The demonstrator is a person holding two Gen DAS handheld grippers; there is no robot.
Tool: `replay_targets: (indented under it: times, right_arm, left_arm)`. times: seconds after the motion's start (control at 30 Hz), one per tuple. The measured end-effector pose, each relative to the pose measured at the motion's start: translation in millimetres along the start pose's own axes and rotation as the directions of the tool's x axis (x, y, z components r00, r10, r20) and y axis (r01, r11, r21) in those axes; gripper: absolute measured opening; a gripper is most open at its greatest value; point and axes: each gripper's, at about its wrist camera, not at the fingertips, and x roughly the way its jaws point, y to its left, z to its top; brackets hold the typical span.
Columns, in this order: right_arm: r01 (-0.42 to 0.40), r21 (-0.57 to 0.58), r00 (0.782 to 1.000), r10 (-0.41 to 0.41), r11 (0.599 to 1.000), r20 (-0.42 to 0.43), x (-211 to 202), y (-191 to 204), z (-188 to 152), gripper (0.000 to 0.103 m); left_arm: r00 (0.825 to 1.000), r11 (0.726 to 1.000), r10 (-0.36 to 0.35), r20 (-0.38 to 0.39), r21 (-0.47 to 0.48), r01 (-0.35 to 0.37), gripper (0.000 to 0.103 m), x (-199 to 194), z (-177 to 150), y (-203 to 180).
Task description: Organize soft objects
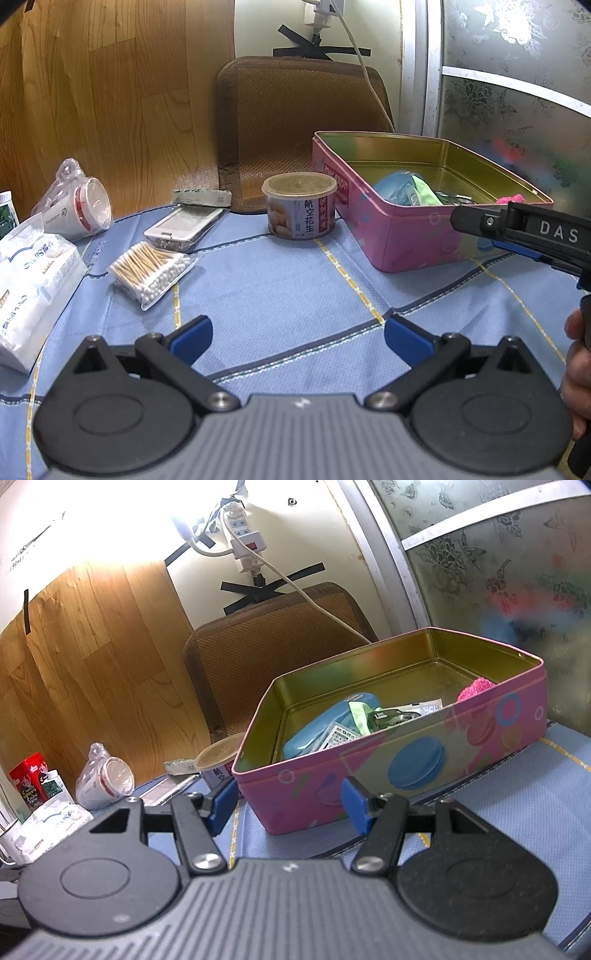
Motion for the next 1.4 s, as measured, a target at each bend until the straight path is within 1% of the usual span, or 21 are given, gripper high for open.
replay_targets:
  times: [0.27,0.4,0.57,0.7,0.77,0.87,0.97,1.07,1.13,1.2,1.27,1.33,1.4]
  right_arm:
    - [-0.001,-0.014,1.000,0.001,1.000,0.003,-1,3,0,0.065]
    - [-0.008,-0.021,1.000,0.007,1.000,-0.003,-1,3,0,0.065]
    - [-0.020,-0.045,1.000,0.019,0.999,-0.014,1,8,-2,0.065]
    - [-0.040,-0.082,0.999,0.038,0.996,-0.023,1,19,-6,0.065]
    - [-0.059,-0.104,0.998,0.056,0.993,-0.033,2,27,-9,0.065]
    - [-0.100,-0.143,0.994,0.092,0.985,-0.062,6,40,-13,0.064]
    - [-0.159,-0.178,0.984,0.140,0.971,-0.111,12,55,-17,0.064]
    - [-0.213,-0.201,0.970,0.181,0.956,-0.165,21,71,-22,0.065]
    - [-0.249,-0.201,0.957,0.209,0.947,-0.202,29,82,-23,0.065]
    - [-0.276,-0.205,0.947,0.230,0.939,-0.223,37,93,-22,0.064]
    - [-0.293,-0.237,0.944,0.241,0.926,-0.226,45,108,-20,0.064]
    - [-0.311,-0.286,0.942,0.254,0.907,-0.219,55,126,-15,0.064]
    - [-0.315,-0.341,0.944,0.257,0.886,-0.206,69,143,-9,0.064]
  left_arm:
    - [1.000,1.000,0.008,-0.001,-0.013,-0.008,0.103,-1,-1,6]
    - [1.000,0.999,0.026,-0.005,-0.018,-0.026,0.103,0,-6,15]
    - [0.997,0.995,0.067,-0.024,-0.069,-0.068,0.103,1,-16,42]
    - [0.993,0.986,0.112,-0.030,-0.122,-0.115,0.103,-2,-22,69]
    - [0.990,0.979,0.139,-0.031,-0.148,-0.143,0.103,-4,-25,84]
    - [0.980,0.963,0.197,-0.040,-0.181,-0.201,0.103,-4,-30,108]
    - [0.964,0.941,0.261,-0.053,-0.208,-0.267,0.103,-3,-36,129]
    - [0.948,0.920,0.311,-0.065,-0.230,-0.317,0.103,-1,-41,146]
    - [0.945,0.913,0.321,-0.066,-0.245,-0.327,0.103,0,-43,153]
    - [0.946,0.911,0.318,-0.063,-0.255,-0.323,0.103,2,-46,155]
    - [0.948,0.912,0.315,-0.054,-0.259,-0.318,0.103,3,-46,156]
    - [0.947,0.913,0.319,-0.029,-0.259,-0.315,0.103,1,-47,154]
    - [0.947,0.914,0.323,-0.009,-0.256,-0.314,0.103,0,-47,152]
